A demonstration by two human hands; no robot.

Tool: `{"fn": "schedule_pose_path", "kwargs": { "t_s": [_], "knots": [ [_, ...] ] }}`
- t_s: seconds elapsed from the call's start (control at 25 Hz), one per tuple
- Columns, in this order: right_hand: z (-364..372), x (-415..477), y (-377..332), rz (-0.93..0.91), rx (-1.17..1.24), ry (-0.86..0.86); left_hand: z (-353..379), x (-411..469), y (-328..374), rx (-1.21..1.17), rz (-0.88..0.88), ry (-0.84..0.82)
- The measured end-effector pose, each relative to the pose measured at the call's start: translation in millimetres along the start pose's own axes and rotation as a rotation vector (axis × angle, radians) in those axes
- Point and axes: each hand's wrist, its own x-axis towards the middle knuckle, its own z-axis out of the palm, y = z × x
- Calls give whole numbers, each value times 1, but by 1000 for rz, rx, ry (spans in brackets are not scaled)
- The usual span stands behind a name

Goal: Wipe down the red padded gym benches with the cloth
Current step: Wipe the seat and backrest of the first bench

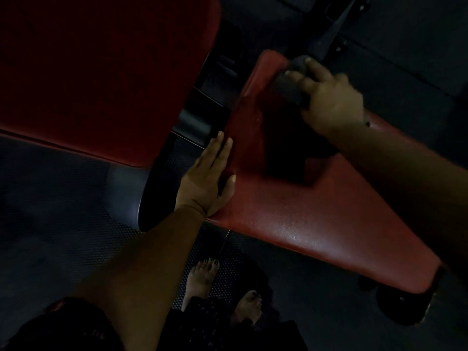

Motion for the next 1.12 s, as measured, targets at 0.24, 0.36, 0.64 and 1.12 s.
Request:
{"fn": "schedule_pose_path", "kwargs": {
  "t_s": [0.24, 0.36, 0.64, 1.12],
  "knots": [
    [-14, -1, -50, -168, -113, 6, -2, 1, 2, 9, -56, -30],
    [2, -46, -83, -529, -220, -49, -2, 1, 2, 24, -159, -107],
    [-22, 50, -53, -288, -185, -3, -4, -1, 1, -32, -55, -32],
    [-2, -5, -27, 317, 138, 13, -3, -1, 1, -73, -23, -17]
  ]
}}
